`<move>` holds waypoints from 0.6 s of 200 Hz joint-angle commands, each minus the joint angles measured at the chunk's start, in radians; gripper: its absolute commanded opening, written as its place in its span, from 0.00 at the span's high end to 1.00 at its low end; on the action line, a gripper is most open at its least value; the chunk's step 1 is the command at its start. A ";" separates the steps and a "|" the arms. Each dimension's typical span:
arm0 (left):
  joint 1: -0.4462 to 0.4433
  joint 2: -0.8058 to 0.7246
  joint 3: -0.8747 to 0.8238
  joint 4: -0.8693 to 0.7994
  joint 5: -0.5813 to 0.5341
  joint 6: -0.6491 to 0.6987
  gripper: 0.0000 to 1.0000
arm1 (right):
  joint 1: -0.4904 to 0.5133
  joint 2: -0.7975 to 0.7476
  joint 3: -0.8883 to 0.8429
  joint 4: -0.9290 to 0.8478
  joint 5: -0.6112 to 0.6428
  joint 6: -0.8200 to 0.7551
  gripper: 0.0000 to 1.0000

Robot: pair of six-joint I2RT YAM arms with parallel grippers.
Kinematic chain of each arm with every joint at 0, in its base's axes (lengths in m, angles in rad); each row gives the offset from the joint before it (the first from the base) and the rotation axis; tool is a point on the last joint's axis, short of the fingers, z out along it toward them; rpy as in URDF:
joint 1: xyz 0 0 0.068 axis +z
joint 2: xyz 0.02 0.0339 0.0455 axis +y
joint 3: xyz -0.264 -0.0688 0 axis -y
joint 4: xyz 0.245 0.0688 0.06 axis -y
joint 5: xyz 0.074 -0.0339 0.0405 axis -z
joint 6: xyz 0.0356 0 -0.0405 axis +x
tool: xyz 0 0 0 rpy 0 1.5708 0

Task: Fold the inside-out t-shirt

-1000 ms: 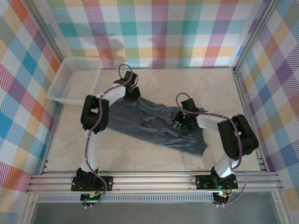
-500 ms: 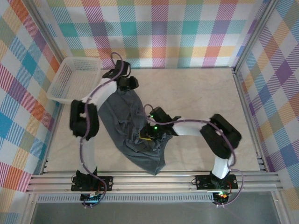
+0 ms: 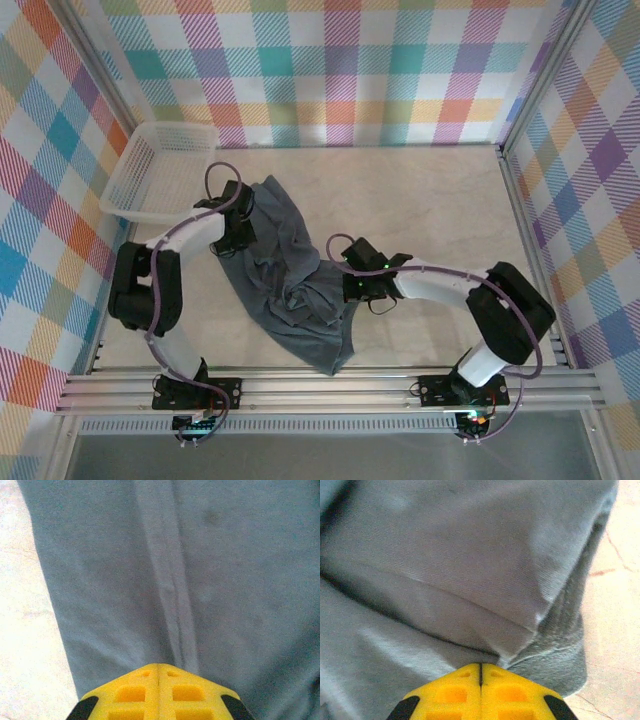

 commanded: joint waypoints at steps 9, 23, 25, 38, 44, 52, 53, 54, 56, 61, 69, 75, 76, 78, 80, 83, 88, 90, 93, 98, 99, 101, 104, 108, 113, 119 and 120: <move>0.010 0.146 0.134 -0.047 -0.084 -0.060 1.00 | 0.005 0.026 0.042 -0.057 0.026 0.046 1.00; 0.010 0.235 0.200 -0.041 -0.080 -0.079 1.00 | 0.003 0.037 0.052 -0.071 0.043 0.113 1.00; 0.010 0.250 0.209 -0.041 -0.078 -0.081 1.00 | 0.004 0.039 0.053 -0.074 0.047 0.126 1.00; 0.011 0.343 0.288 -0.048 -0.065 -0.096 1.00 | 0.003 0.052 0.061 -0.085 0.047 0.182 1.00; 0.011 0.390 0.326 -0.046 -0.053 -0.100 1.00 | 0.002 0.057 0.066 -0.089 0.047 0.197 1.00; 0.012 0.448 0.380 -0.043 -0.022 -0.102 1.00 | 0.002 0.063 0.075 -0.102 0.055 0.220 1.00; 0.012 0.455 0.387 -0.042 -0.018 -0.102 1.00 | 0.002 0.063 0.077 -0.104 0.057 0.222 1.00; 0.012 0.462 0.394 -0.041 -0.014 -0.102 1.00 | 0.001 0.063 0.077 -0.105 0.058 0.224 1.00; 0.012 0.476 0.406 -0.040 -0.005 -0.102 1.00 | 0.001 0.064 0.079 -0.109 0.059 0.231 0.99; 0.012 0.508 0.443 -0.032 0.015 -0.102 1.00 | -0.005 0.065 0.084 -0.115 0.063 0.250 0.98; 0.012 0.552 0.506 -0.029 0.043 -0.101 1.00 | -0.014 0.059 0.082 -0.118 0.059 0.297 0.97; 0.012 0.579 0.554 -0.021 0.062 -0.099 1.00 | -0.025 0.052 0.072 -0.105 0.041 0.339 0.97; 0.012 0.583 0.561 -0.018 0.065 -0.099 1.00 | -0.027 0.051 0.070 -0.101 0.037 0.346 0.97; 0.012 0.592 0.576 -0.012 0.072 -0.099 1.00 | -0.031 0.047 0.063 -0.094 0.027 0.361 0.97; 0.012 0.599 0.591 -0.007 0.077 -0.099 1.00 | -0.036 0.044 0.057 -0.084 0.017 0.382 0.97; 0.012 0.612 0.615 -0.001 0.086 -0.098 1.00 | -0.044 0.037 0.043 -0.072 0.003 0.415 0.96; 0.012 0.634 0.658 0.006 0.099 -0.098 1.00 | -0.057 0.026 0.015 -0.041 -0.024 0.479 0.96; 0.012 0.645 0.677 0.008 0.105 -0.097 1.00 | -0.063 0.020 -0.002 -0.025 -0.035 0.503 0.96; 0.012 0.659 0.707 0.010 0.113 -0.096 1.00 | -0.070 0.012 -0.027 0.007 -0.054 0.548 0.96; 0.012 0.685 0.762 0.011 0.131 -0.094 1.00 | -0.078 -0.001 -0.075 0.068 -0.085 0.620 0.96; 0.012 0.690 0.773 0.011 0.134 -0.094 1.00 | -0.079 -0.004 -0.084 0.089 -0.092 0.638 0.96; 0.012 0.701 0.797 0.009 0.141 -0.093 1.00 | -0.081 -0.008 -0.099 0.120 -0.101 0.666 0.97; 0.012 0.718 0.832 0.007 0.151 -0.091 1.00 | -0.083 -0.013 -0.129 0.164 -0.112 0.713 0.97; 0.012 0.741 0.881 0.003 0.165 -0.091 1.00 | -0.081 -0.019 -0.161 0.215 -0.124 0.767 0.99; 0.012 0.768 0.943 -0.003 0.188 -0.090 1.00 | -0.069 -0.019 -0.194 0.266 -0.132 0.838 1.00; 0.010 0.798 1.013 -0.007 0.215 -0.090 1.00 | -0.048 -0.013 -0.218 0.315 -0.133 0.909 1.00; 0.010 0.802 1.024 -0.007 0.219 -0.090 1.00 | -0.044 -0.012 -0.220 0.321 -0.133 0.919 1.00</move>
